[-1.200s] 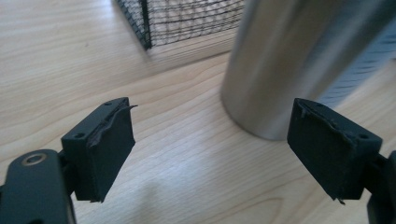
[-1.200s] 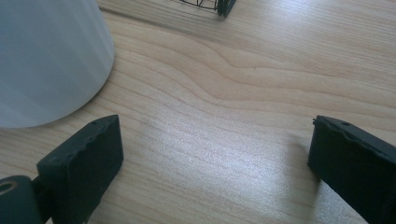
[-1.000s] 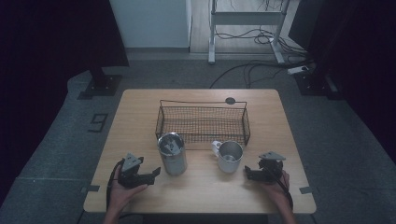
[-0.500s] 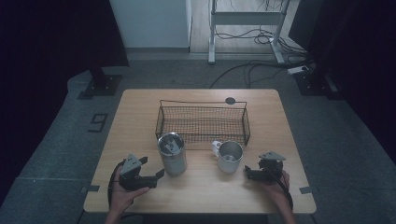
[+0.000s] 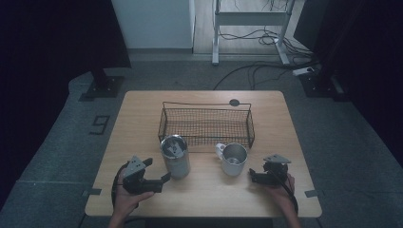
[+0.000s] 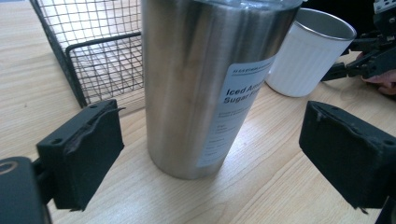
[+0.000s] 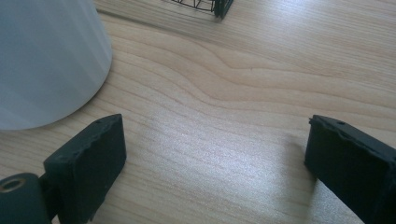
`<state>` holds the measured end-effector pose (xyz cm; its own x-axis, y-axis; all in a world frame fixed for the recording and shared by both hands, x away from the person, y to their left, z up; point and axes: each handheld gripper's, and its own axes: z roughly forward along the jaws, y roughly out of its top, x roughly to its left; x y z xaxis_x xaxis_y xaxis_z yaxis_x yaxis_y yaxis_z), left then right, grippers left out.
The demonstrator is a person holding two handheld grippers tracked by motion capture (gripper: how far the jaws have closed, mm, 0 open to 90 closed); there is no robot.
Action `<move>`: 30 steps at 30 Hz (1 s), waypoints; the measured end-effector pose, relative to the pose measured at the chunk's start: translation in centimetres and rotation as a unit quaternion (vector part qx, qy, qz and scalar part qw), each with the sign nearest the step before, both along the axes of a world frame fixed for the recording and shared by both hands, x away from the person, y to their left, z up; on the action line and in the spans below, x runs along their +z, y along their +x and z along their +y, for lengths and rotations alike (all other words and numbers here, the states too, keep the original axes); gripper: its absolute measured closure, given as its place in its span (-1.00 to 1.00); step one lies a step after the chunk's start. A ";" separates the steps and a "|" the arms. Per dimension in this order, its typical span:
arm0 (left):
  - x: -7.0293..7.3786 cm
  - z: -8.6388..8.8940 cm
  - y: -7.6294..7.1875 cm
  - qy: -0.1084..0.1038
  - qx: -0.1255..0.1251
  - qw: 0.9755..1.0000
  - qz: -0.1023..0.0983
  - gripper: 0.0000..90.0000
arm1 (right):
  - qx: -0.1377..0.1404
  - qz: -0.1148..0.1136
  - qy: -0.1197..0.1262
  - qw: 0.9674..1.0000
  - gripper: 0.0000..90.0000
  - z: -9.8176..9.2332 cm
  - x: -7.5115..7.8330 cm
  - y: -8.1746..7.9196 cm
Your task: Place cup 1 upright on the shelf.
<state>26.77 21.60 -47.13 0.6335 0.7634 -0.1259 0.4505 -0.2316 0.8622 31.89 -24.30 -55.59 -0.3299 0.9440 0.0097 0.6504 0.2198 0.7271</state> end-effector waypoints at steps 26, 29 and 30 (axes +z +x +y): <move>0.9 -2.1 2.8 0.009 -0.008 1.000 0.003 -1.00 | -0.007 -0.002 0.001 1.000 -0.86 -0.1 0.0 -0.1; 0.7 -2.4 3.2 0.012 -0.004 1.000 0.006 -0.99 | -0.008 -0.002 0.001 1.000 -0.86 -0.1 0.0 -0.1; 0.6 -2.5 3.4 0.014 -0.004 1.000 0.007 -0.99 | -0.009 -0.001 0.001 1.000 -0.86 -0.1 0.0 -0.1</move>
